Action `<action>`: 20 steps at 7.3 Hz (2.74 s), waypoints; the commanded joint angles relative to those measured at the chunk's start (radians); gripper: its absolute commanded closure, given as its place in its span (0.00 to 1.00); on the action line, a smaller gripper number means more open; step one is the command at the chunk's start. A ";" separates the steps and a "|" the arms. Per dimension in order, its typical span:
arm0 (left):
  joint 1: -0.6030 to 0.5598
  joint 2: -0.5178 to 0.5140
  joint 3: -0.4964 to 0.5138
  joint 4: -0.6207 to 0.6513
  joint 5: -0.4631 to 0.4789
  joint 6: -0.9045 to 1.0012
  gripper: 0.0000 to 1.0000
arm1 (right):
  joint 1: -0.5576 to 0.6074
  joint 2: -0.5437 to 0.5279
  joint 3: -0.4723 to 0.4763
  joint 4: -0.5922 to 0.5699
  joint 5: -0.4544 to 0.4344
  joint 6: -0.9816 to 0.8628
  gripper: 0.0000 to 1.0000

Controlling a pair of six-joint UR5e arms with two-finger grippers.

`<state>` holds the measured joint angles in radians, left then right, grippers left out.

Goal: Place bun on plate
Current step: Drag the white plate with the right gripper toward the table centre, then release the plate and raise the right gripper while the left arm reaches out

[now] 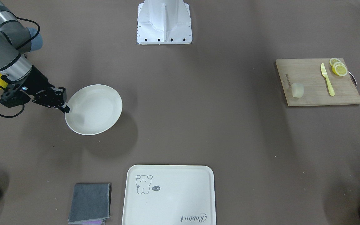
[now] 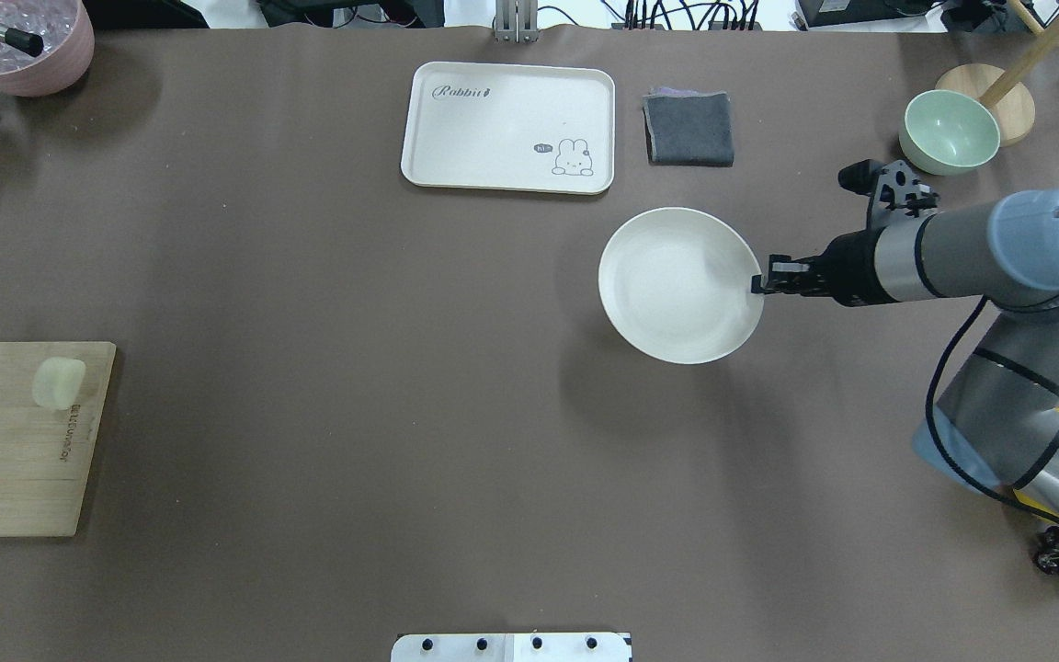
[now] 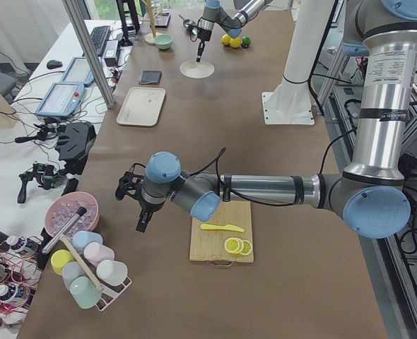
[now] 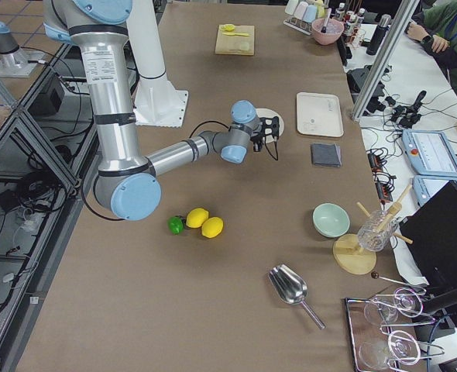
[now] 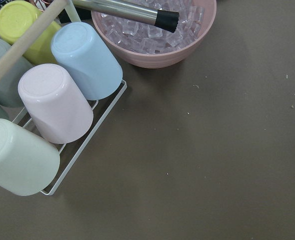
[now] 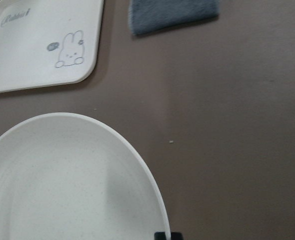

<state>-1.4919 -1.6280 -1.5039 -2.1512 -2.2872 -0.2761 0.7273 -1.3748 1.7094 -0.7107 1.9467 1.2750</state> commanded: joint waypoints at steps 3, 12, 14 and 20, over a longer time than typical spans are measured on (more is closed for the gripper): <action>-0.001 0.000 0.017 0.004 0.000 0.003 0.02 | -0.225 0.313 -0.011 -0.353 -0.261 0.003 1.00; 0.033 0.003 -0.016 -0.065 -0.053 -0.211 0.02 | -0.200 0.329 0.092 -0.587 -0.227 0.032 0.00; 0.155 0.031 -0.047 -0.187 -0.031 -0.436 0.02 | -0.097 0.310 0.107 -0.602 -0.129 0.023 0.00; 0.568 0.166 -0.243 -0.233 0.272 -0.683 0.03 | 0.119 0.174 0.168 -0.590 0.118 -0.152 0.00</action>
<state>-1.0057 -1.4733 -1.7416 -2.3838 -2.0817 -0.9408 0.8214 -1.1637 1.8476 -1.3013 2.0306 1.1509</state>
